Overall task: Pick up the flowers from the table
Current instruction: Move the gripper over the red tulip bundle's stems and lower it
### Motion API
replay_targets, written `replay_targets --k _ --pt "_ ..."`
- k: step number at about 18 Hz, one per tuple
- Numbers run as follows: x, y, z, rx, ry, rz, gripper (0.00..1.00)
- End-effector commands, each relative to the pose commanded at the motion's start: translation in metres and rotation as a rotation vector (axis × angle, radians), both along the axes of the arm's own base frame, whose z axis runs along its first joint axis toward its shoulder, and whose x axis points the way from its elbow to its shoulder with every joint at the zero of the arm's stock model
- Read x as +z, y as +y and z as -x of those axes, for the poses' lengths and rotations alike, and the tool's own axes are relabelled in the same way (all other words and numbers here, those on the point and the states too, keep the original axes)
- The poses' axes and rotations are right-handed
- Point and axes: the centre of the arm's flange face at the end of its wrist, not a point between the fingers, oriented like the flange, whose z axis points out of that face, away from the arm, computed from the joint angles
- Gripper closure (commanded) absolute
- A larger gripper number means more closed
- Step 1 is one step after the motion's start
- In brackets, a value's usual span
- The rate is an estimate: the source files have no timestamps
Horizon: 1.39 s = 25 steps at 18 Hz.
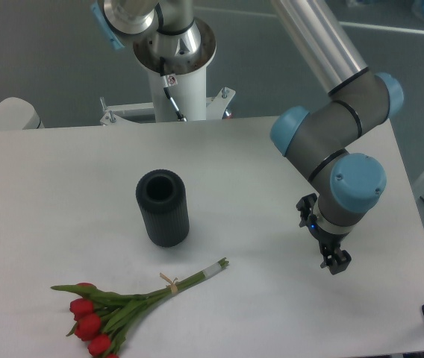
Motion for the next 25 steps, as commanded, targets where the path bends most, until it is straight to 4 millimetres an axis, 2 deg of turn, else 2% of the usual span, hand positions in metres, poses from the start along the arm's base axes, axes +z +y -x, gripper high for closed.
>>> replay_targets --k 10,14,16,25 --pt "0.006 0.009 -0.008 0.005 -0.002 -0.009 0.0" --pt "0.011 0.038 -0.029 0.061 0.011 -0.012 0.0" --pt "0.012 0.046 -0.034 0.097 0.014 -0.017 0.0" --pt "0.008 0.123 -0.113 0.253 0.032 -0.031 0.0"
